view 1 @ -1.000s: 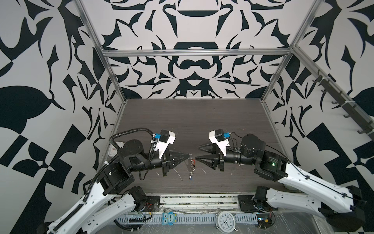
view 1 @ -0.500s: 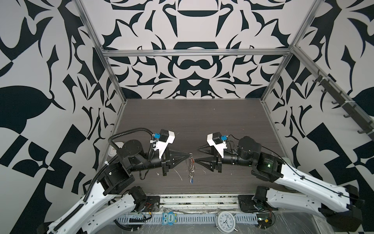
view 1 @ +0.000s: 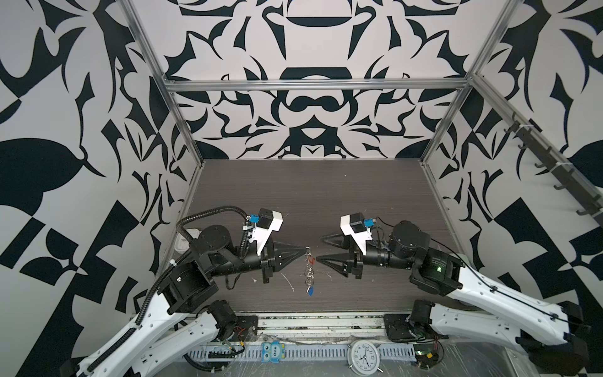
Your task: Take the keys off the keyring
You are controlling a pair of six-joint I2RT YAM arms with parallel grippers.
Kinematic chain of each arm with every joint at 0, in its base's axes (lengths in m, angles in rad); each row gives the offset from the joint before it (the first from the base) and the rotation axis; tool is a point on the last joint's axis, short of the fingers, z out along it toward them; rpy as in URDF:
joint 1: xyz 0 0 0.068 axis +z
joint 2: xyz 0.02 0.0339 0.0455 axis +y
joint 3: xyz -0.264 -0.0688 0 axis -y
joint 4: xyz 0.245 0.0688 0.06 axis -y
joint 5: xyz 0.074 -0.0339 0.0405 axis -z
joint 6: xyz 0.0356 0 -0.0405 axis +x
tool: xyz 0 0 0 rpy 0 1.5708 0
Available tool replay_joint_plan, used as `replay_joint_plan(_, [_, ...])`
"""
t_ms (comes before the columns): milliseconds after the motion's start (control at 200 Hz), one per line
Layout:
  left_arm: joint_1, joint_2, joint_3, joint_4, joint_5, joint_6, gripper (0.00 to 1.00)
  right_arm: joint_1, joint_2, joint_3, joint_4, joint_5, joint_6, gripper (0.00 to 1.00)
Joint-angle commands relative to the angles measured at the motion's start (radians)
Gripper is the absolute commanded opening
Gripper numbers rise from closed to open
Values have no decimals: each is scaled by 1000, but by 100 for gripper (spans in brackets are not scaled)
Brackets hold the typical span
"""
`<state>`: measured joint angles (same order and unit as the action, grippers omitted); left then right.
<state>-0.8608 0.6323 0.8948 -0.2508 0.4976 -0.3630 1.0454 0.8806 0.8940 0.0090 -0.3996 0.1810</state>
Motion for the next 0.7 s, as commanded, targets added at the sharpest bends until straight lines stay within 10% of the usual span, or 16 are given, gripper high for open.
replay_joint_plan(0, [-1,-3,1,39,15,-2,0,10,9,16,66,-2,7,57])
replay_joint_plan(695, [-1,-22,-14,56,18,-26,0,56,63,22,57,71,2,37])
